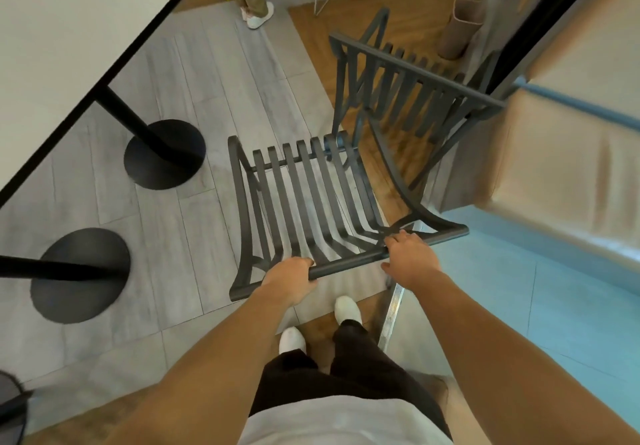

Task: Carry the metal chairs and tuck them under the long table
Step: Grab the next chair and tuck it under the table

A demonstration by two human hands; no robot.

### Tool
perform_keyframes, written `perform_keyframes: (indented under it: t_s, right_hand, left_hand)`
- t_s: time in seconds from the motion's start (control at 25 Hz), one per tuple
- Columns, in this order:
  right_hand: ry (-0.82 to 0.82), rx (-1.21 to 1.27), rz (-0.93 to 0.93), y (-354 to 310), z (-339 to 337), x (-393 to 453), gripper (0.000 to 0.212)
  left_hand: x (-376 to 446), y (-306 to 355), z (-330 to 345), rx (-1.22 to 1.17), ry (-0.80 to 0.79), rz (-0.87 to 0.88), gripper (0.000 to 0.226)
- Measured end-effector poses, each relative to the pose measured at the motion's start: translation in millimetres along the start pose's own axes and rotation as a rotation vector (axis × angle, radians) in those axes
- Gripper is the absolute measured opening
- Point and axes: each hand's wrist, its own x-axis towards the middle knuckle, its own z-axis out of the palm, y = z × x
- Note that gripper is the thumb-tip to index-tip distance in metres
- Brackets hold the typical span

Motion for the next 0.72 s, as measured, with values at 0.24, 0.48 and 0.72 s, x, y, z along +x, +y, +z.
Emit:
perform_keyframes:
  t_s: [0.24, 0.48, 0.72]
  right_hand:
    - [-0.169, -0.062, -0.098, 9, -7, 35, 0.031]
    - [-0.176, -0.157, -0.156, 6, -1, 43, 0.026]
    - [-0.147, -0.232, -0.204, -3, 14, 33, 0.025]
  left_hand:
    - [16, 11, 13, 0.092, -0.015, -0.212, 0.024]
    - [6, 14, 15, 0.224, 0.036, -0.248, 0.026]
    - [-17, 11, 36, 0.209, 0.073, -0.289, 0.026]
